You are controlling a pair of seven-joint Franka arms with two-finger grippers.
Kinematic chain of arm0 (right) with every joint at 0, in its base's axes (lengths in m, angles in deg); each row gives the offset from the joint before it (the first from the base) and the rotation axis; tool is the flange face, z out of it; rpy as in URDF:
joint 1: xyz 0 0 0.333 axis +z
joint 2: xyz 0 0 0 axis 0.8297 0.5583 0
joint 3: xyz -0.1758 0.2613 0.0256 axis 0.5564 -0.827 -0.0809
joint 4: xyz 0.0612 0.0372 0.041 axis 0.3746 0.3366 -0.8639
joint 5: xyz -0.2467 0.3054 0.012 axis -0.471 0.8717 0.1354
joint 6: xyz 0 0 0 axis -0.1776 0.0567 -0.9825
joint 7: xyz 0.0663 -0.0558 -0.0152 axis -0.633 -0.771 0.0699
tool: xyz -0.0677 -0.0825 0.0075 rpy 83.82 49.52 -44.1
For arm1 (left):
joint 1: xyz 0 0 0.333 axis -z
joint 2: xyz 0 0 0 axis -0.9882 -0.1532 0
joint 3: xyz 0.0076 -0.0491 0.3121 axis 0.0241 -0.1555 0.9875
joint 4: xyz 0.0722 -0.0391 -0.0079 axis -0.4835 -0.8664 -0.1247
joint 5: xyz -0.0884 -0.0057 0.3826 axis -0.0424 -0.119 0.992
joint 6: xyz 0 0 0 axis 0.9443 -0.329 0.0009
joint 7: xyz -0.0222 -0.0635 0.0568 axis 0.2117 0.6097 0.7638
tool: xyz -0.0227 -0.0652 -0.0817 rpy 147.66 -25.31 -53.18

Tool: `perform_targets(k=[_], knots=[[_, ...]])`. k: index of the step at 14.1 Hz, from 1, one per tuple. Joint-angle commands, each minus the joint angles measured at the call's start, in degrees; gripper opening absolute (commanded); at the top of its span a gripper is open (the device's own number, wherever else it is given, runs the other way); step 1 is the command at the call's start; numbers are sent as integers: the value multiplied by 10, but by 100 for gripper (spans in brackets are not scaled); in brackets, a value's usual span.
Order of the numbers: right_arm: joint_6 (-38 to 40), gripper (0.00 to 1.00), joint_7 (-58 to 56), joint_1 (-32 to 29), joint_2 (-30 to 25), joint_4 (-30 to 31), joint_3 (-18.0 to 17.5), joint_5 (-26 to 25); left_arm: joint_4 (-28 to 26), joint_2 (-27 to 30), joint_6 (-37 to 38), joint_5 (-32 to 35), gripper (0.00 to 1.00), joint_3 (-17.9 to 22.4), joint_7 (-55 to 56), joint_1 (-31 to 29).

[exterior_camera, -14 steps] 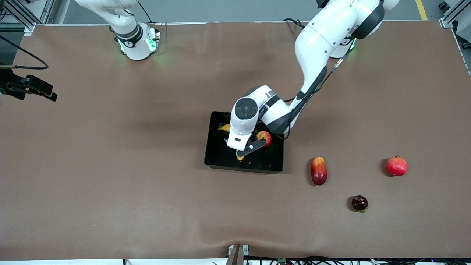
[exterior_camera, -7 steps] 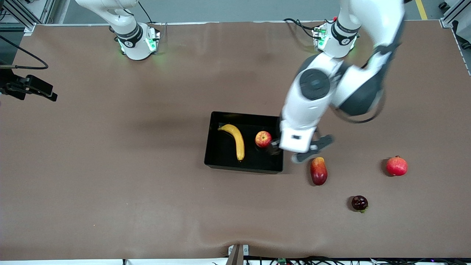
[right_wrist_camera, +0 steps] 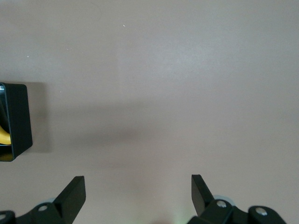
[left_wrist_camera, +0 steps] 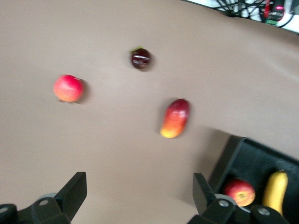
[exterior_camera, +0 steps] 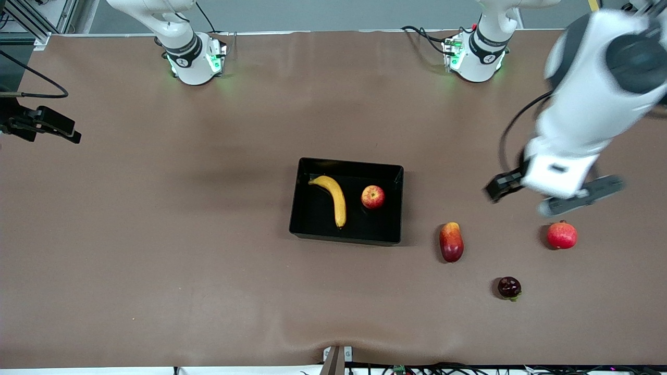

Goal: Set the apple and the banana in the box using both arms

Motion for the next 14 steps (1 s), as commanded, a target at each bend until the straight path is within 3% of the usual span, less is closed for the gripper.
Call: perform_targets(k=[1,5,8,14], knots=[[2,100,-5,-7,4,-9,-3,9,-24,56,46,-3,100,-5,-73,-28],[3,100,-4,-8,4,-10,-3,10,-64,107,67,-34,100,0,-148,-61],[3,100,-4,0,5,-9,-5,9,-115,150,54,-44,100,50,-194,-43],[3,100,-4,-4,5,-10,-5,8,-142,188,55,-72,100,89,-247,-29]])
